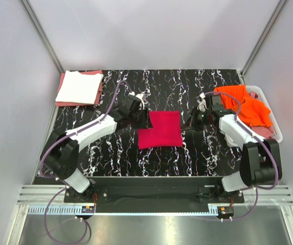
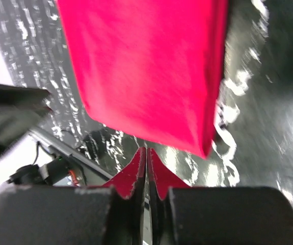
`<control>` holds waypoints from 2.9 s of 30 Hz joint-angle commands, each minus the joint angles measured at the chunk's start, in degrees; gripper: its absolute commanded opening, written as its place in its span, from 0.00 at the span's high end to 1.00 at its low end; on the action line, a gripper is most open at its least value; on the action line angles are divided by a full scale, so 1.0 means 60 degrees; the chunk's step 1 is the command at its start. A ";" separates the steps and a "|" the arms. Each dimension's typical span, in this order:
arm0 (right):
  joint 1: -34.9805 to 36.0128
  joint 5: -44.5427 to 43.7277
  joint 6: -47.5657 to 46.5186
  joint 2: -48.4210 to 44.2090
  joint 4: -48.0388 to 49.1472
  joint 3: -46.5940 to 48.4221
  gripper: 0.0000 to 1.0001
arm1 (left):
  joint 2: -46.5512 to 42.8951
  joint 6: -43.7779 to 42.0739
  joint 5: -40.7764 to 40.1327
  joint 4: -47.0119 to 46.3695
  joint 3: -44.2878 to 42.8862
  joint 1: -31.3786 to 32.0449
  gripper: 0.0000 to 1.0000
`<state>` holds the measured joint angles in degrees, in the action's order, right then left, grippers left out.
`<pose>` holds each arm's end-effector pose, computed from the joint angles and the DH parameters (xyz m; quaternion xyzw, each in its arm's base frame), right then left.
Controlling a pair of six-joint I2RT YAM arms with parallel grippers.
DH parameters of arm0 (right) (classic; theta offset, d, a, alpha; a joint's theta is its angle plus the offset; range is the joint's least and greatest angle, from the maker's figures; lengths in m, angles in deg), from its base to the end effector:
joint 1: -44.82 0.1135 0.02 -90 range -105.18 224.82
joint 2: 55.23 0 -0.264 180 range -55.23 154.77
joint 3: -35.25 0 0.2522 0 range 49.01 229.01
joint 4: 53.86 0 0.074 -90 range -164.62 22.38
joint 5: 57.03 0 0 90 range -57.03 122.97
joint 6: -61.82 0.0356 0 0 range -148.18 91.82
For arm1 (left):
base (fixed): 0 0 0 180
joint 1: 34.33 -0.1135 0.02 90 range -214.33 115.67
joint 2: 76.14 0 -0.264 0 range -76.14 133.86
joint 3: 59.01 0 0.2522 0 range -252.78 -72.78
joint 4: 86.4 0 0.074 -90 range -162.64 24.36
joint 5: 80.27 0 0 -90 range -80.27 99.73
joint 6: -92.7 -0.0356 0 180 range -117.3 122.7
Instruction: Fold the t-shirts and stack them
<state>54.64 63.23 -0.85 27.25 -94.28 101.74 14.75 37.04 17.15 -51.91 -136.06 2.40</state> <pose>0.2786 0.0664 0.2185 0.0661 0.9249 0.3257 0.1848 0.2711 -0.2080 0.2355 0.0425 0.9320 -0.2555 0.2537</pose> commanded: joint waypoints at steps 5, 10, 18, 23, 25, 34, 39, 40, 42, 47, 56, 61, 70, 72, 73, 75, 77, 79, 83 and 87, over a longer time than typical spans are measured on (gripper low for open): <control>0.0076 0.1227 -0.0482 0.2306 0.1351 0.0338 0.93 | 0.1549 0.0047 0.1138 -0.1873 0.0425 0.0528 0.59; 0.0076 0.0317 -0.0762 0.3084 0.1293 0.0410 0.93 | 0.2107 0.0047 -0.0180 -0.1232 0.0763 0.0529 0.60; 0.0076 0.0070 -0.0819 0.2116 0.0766 0.1228 0.73 | 0.0526 -0.0729 -0.0842 0.0060 -0.0202 -0.0129 0.54; 0.0077 0.0624 -0.1142 0.3273 0.0678 0.2138 0.70 | 0.1051 -0.1345 -0.0374 0.0368 -0.1009 -0.0979 0.52; 0.0076 0.0918 -0.1274 0.3757 0.0678 0.2592 0.71 | 0.1489 -0.1330 0.0022 0.0353 -0.1229 -0.1111 0.53; 0.0032 -0.0018 -0.1069 0.4915 0.0634 0.3969 0.71 | 0.3160 -0.0847 -0.0446 0.0427 -0.2137 -0.1419 0.55; 0.0047 -0.0326 -0.0923 0.5632 0.0605 0.4307 0.69 | 0.3527 -0.0964 -0.0241 0.0499 -0.2430 -0.1625 0.54; 0.0033 -0.0385 -0.0879 0.5706 0.0590 0.4322 0.68 | 0.3528 -0.1065 -0.0212 0.0543 -0.2445 -0.1683 0.52; 0.0018 -0.0502 -0.0791 0.5911 0.0590 0.4351 0.67 | 0.3368 -0.1256 -0.0051 0.0704 -0.2460 -0.1698 0.49; 0.0018 -0.0532 -0.0645 0.5883 0.0590 0.4395 0.64 | 0.2636 -0.1813 0.0446 0.0705 -0.2255 -0.1712 0.42; 0.0003 -0.0620 -0.0526 0.5077 0.0195 0.4965 0.74 | 0.2488 -0.2121 0.1034 0.0734 -0.2050 -0.2006 0.42; -0.0011 -0.0341 -0.0586 0.5340 0.0004 0.5333 0.85 | 0.2561 -0.2238 0.1487 0.0705 -0.2591 -0.2006 0.48; -0.0011 -0.0605 -0.0483 0.6131 0.0033 0.5698 0.85 | 0.3849 -0.2048 0.1635 0.0690 -0.3734 -0.2035 0.49; -0.0055 -0.0590 -0.0454 0.6336 0.0019 0.5918 0.85 | 0.4011 -0.2019 0.1561 0.0690 -0.3793 -0.2035 0.48; -0.0041 -0.0590 -0.0439 0.6409 -0.0010 0.5991 0.85 | 0.3997 -0.2004 0.1503 0.0690 -0.3764 -0.2049 0.48; -0.0070 -0.0620 -0.0410 0.6585 -0.0025 0.6211 0.85 | 0.3851 -0.2047 0.1401 0.0705 -0.3720 -0.2079 0.47; -0.0070 -0.0605 -0.0366 0.6702 -0.0040 0.6386 0.84 | 0.3545 -0.2077 0.1153 0.0778 -0.3618 -0.2108 0.46; -0.0070 -0.0692 -0.0337 0.6747 -0.0055 0.6475 0.84 | 0.3324 -0.2150 0.1035 0.0807 -0.3515 -0.2152 0.45; -0.0070 -0.0693 -0.0322 0.6500 -0.0215 0.6593 0.80 | 0.2593 -0.2121 0.0873 0.0895 -0.2887 -0.2167 0.44; -0.0085 -0.0766 -0.0322 0.5563 -0.0405 0.6344 0.72 | 0.2210 -0.2281 0.1180 0.0852 -0.2066 -0.2167 0.39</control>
<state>54.42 59.36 -2.86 67.23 -95.20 138.90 31.72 24.91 23.93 -45.98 -150.99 -10.36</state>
